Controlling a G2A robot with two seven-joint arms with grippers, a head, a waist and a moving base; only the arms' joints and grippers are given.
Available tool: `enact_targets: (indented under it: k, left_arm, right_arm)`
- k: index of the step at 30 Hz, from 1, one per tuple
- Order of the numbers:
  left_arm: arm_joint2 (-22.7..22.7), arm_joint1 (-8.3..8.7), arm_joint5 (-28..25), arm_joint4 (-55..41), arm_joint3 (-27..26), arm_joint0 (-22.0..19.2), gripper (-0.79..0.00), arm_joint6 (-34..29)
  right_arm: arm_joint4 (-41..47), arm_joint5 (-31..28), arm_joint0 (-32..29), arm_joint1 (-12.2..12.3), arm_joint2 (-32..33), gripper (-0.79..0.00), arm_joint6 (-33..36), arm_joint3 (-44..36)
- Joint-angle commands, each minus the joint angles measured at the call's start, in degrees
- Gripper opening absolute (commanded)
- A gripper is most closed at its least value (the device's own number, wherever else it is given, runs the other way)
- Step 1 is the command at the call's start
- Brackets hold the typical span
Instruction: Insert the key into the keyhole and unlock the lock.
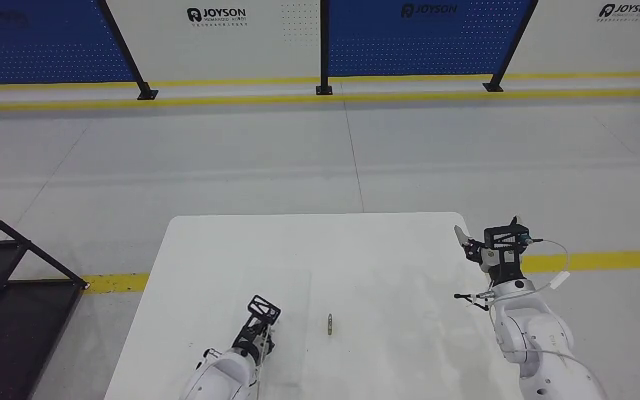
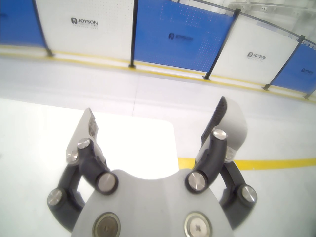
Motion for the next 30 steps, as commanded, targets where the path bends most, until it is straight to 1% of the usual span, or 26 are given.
enact_targets:
  k: [1, 4, 7, 8, 10, 13, 17, 19, 23, 25, 27, 30]
  left_arm:
    - [-0.4, 0.04, -0.21, -1.05, -1.08, 0.72, -0.785, 0.35]
    - [-1.67, 0.18, -1.23, -3.35, -3.6, 1.71, -0.785, 1.51]
    - [-4.19, 0.39, -3.08, -8.31, -7.14, 3.21, -0.785, 5.35]
    - [-5.05, 0.44, -4.41, -10.96, -8.88, 3.7, -0.785, 8.23]
    - [-7.88, 0.65, -6.64, -15.24, -10.57, 4.84, -0.785, 12.68]
    - [-11.84, 0.93, -12.3, -22.92, -11.93, 6.52, -0.785, 21.17]
    - [-16.71, 1.34, -21.67, -30.83, -11.49, 8.03, -0.785, 30.7]
    - [-18.42, 1.5, -26.21, -33.61, -10.74, 8.42, -0.785, 34.86]
    - [-20.95, 1.74, -33.39, -37.71, -8.08, 8.46, -0.785, 40.37]
    - [-21.88, 1.89, -36.65, -38.88, -6.71, 8.35, -0.785, 41.71]
    - [-23.02, 1.95, -37.83, -40.03, -5.48, 8.25, -0.785, 43.11]
    - [-23.09, 1.95, -38.15, -40.3, -5.32, 8.27, -0.785, 43.3]
  right_arm:
    - [0.0, 0.0, 0.0, 0.0, 0.0, 0.0, 0.0, 0.0]
    - [0.0, 0.0, 0.0, 0.0, 0.0, 0.0, 0.0, 0.0]
    - [0.0, 0.0, 0.0, 0.0, 0.0, 0.0, 0.0, 0.0]
    - [0.0, 0.0, 0.0, 0.0, 0.0, 0.0, 0.0, 0.0]
    - [0.0, 0.0, 0.0, 0.0, 0.0, 0.0, 0.0, 0.0]
    - [0.0, 0.0, 0.0, 0.0, 0.0, 0.0, 0.0, 0.0]
    - [-1.4, -1.63, -0.07, -0.07, -1.57, 0.0, 0.7, 0.14]
    - [-4.66, -3.24, -0.48, -0.06, -3.63, 0.0, 2.06, -0.21]
    - [-11.91, -6.01, -3.56, -0.17, -9.4, 0.0, 3.23, -2.72]
    - [-15.26, -7.2, -5.23, -0.24, -12.45, 0.0, 3.43, -3.87]
    - [-18.31, -8.32, -6.6, -0.35, -15.79, 0.0, 3.87, -4.51]
    - [-20.67, -10.81, -7.67, -0.61, -20.96, 0.0, 4.83, -4.43]
